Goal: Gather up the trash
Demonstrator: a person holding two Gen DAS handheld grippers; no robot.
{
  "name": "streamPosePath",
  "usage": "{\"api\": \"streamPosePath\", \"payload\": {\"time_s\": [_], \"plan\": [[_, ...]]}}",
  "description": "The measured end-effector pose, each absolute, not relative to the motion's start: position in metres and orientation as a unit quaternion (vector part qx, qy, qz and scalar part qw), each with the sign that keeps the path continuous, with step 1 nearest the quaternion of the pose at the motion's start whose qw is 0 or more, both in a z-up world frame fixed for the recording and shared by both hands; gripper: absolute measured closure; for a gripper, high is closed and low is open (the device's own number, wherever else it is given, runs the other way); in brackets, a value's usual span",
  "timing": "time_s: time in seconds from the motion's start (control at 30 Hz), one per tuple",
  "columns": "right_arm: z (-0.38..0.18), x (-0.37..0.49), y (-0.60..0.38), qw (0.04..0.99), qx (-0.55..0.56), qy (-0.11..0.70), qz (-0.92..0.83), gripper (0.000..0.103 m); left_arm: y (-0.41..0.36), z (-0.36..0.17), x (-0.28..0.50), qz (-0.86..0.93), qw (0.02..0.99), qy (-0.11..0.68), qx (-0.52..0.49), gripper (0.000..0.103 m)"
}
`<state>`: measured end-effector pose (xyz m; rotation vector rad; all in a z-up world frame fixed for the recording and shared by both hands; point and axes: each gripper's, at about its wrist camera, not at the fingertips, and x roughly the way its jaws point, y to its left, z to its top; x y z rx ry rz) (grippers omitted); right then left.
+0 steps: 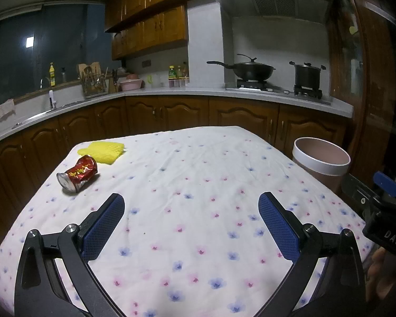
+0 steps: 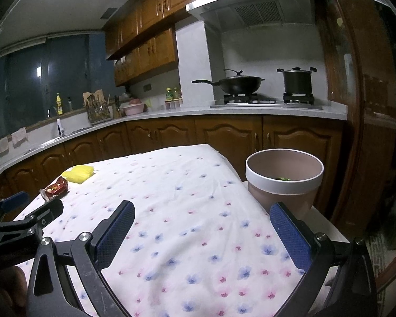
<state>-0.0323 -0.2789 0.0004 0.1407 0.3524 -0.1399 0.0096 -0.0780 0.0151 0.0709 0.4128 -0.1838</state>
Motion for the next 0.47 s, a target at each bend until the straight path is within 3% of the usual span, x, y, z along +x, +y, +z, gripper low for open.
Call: {"api": "streamPosePath", "payload": {"time_s": [0.47], "plan": [[0.004,-0.02,-0.285,0.977,0.07,0.19,-0.066,0.0,-0.075,0.015,0.025,-0.094,0.972,0.213,0.032,0.0]]}}
